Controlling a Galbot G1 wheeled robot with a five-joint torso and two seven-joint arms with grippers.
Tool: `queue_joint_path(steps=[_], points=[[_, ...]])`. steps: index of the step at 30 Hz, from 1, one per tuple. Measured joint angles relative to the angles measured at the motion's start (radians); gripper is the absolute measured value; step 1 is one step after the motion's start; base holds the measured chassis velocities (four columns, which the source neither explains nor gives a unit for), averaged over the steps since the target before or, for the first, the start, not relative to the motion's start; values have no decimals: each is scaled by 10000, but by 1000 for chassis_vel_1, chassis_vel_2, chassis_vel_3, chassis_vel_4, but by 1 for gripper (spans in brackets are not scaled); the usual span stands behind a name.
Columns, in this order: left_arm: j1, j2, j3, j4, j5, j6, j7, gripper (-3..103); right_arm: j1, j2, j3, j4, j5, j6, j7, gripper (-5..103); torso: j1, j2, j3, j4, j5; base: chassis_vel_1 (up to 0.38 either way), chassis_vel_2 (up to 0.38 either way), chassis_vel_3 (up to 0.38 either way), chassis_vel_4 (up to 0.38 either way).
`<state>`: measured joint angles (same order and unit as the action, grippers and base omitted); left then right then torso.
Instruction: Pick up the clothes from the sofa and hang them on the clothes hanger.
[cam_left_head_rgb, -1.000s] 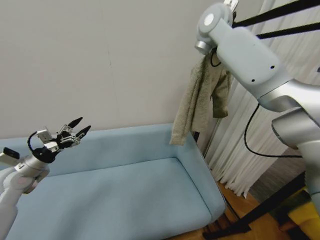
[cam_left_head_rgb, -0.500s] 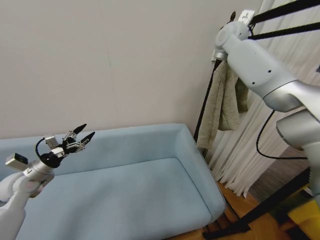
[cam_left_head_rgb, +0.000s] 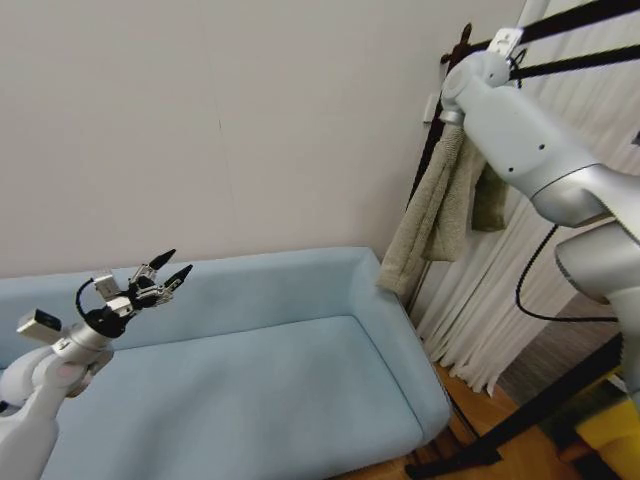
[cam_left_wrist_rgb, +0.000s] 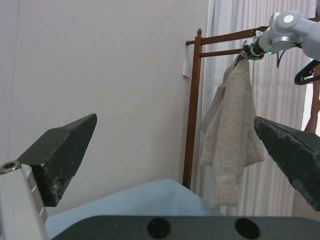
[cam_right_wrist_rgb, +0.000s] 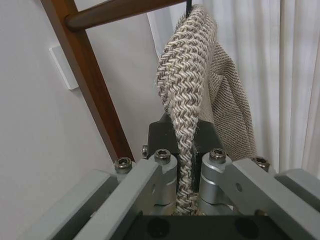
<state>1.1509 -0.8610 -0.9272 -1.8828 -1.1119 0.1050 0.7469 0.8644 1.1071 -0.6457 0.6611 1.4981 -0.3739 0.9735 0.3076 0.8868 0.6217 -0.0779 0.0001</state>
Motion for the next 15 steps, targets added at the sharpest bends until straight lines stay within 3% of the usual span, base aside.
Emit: queue_joint_path(steps=[8, 15], points=[[441, -353, 44, -779, 518, -27, -1504, 100, -184, -179, -89, 116, 54, -50, -3, 4, -1, 2, -1, 0, -2, 0, 0, 0, 0], [395, -487, 115, -929, 562, -34, -1962, 100, -198, -214, -175, -54, 2, 3, -130, 4, 0, 1, 0, 0, 0, 0, 0, 0, 0]])
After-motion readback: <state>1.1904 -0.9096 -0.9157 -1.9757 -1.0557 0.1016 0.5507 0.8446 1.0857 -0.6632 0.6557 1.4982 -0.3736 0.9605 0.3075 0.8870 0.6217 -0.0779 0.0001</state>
